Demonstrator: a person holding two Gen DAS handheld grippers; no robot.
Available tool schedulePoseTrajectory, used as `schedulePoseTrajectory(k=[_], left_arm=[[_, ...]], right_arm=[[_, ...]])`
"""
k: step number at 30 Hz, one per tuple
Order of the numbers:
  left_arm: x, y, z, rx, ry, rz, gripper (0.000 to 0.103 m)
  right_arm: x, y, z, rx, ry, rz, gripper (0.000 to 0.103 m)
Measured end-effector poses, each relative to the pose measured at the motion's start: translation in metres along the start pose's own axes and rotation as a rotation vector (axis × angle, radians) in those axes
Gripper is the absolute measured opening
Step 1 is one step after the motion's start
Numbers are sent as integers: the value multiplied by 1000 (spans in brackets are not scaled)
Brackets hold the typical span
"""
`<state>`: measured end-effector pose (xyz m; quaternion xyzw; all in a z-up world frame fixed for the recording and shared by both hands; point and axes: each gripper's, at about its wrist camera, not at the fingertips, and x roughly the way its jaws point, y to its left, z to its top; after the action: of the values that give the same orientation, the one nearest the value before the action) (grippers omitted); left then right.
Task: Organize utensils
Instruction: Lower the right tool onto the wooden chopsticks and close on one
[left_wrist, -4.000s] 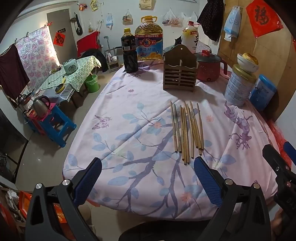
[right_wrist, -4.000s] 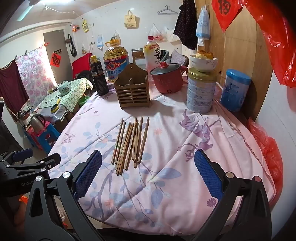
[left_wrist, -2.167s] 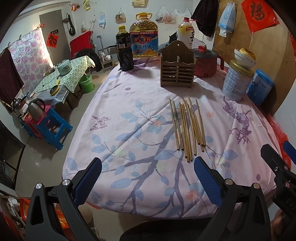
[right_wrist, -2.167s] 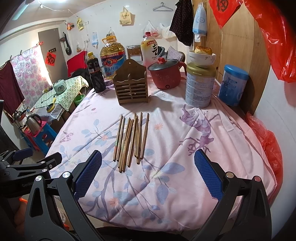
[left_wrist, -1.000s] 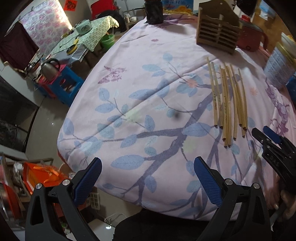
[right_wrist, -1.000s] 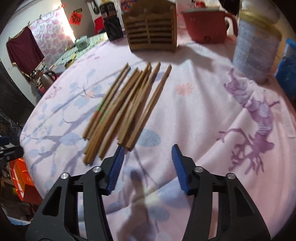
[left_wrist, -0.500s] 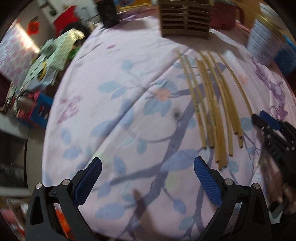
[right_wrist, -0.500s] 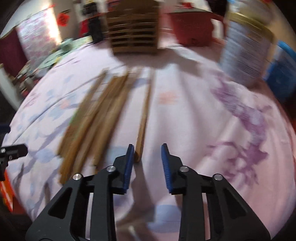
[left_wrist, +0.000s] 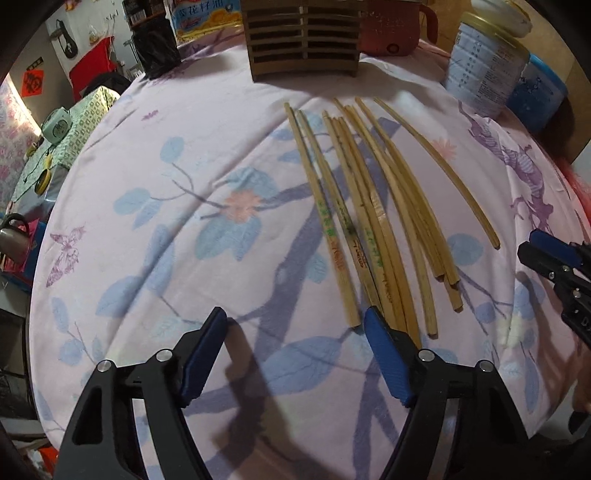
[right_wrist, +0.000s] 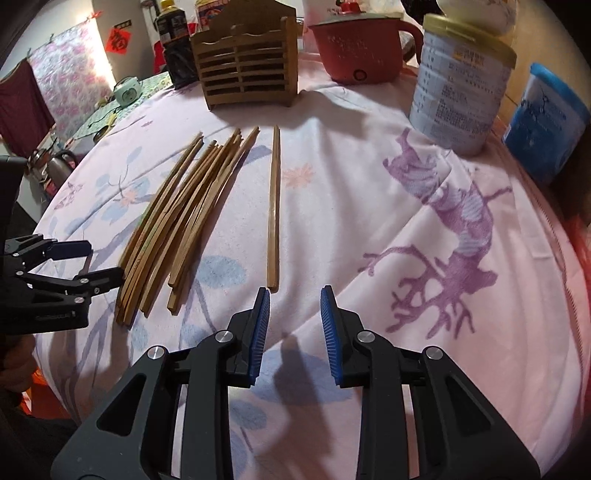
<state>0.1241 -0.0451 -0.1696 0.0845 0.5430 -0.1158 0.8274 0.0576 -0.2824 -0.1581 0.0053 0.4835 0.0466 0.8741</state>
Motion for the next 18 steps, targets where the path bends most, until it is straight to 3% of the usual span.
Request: schedulePoseTrajectory(k=[3, 6, 8, 10, 12, 13, 14, 18], left_arm=[[1, -2, -1, -2, -28, 7, 80], [7, 10, -2, -61, -32, 23, 99], [7, 19, -3, -94, -39, 37, 98], [4, 20, -3, -92, -40, 36, 88], [-2, 15, -1, -66, -50, 24, 52], [-5, 10, 2, -32, -48, -2, 39], [-6, 6, 3, -17, -44, -17, 8], [-8, 9, 8, -42, -9, -74, 6]], right_arm=[[0, -1, 0, -19, 1, -2, 30], [1, -5, -1, -17, -2, 5, 30], [3, -7, -1, -10, -1, 11, 30], [4, -7, -1, -6, -4, 20, 29], [5, -5, 0, -7, -7, 28, 29], [6, -5, 1, -5, -7, 33, 29], [7, -4, 2, -4, -9, 40, 29], [8, 1, 7, 3, -27, 69, 29]])
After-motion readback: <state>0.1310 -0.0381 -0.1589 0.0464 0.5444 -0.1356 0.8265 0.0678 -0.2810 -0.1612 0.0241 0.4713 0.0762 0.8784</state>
